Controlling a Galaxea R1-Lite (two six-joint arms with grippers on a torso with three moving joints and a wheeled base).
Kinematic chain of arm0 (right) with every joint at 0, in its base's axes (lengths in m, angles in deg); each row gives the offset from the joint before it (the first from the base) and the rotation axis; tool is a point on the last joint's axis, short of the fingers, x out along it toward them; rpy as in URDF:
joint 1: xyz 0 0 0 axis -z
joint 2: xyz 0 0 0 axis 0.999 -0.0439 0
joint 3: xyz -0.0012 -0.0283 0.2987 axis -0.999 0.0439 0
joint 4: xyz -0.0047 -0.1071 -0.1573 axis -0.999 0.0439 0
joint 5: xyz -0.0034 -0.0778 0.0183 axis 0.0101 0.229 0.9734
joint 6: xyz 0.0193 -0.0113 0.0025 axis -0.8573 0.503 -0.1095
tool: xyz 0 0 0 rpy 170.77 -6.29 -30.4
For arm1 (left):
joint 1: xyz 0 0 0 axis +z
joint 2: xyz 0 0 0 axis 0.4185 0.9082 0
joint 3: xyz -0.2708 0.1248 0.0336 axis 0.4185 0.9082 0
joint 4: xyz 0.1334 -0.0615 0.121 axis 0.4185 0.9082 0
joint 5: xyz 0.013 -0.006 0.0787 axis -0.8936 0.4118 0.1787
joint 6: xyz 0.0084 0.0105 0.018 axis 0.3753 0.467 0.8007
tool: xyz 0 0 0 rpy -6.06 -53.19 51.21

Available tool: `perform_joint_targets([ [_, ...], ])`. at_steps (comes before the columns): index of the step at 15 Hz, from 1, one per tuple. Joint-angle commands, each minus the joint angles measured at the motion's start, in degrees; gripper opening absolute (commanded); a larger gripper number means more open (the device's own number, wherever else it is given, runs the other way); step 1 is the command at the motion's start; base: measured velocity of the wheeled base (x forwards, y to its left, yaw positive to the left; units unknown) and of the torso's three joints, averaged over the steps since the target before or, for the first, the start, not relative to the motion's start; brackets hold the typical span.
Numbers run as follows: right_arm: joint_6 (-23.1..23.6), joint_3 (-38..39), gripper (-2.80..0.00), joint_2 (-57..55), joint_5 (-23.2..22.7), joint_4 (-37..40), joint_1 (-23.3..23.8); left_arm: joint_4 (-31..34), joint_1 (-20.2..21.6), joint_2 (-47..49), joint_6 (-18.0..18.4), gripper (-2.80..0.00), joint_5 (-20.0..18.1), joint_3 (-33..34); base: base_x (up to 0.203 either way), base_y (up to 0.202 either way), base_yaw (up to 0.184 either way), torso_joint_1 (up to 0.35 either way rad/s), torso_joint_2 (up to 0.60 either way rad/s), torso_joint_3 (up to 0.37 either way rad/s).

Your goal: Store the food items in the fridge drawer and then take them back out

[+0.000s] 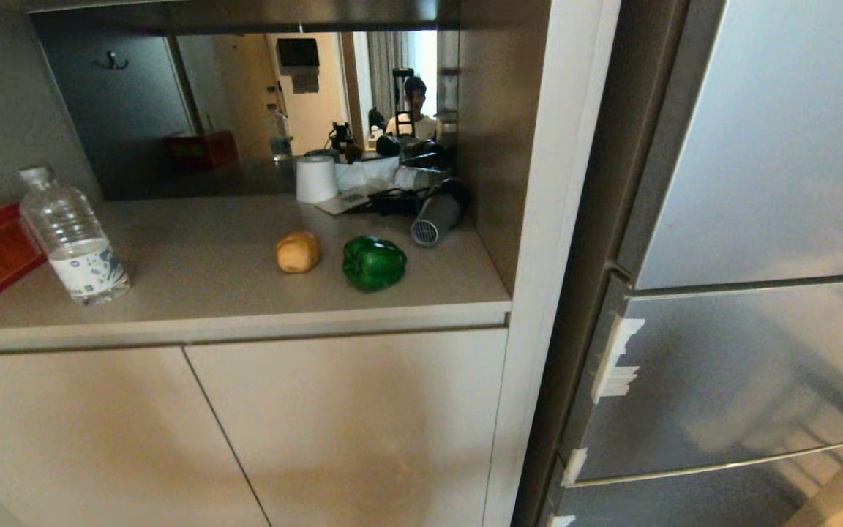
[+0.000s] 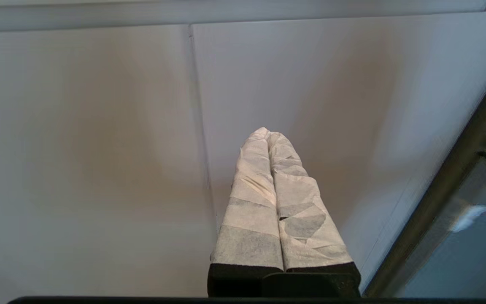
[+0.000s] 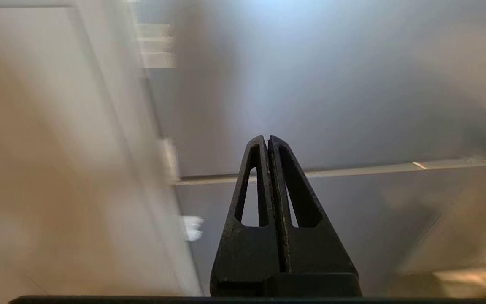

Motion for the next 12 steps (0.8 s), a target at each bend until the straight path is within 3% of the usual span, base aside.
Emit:
perform_joint_targets([
  [1,0.0,0.01,-2.8,-0.09,0.0,-0.02,0.01,-0.06,0.01,-0.11,-0.01,-2.8,-0.02,0.62,0.001,0.003,-0.118,0.001,0.0,0.006],
  [12,0.0,0.01,-2.8,-0.09,0.0,-0.02,0.01,-0.06,0.01,-0.11,-0.01,-2.8,-0.02,0.62,-0.001,0.009,-0.172,0.003,0.0,0.001],
])
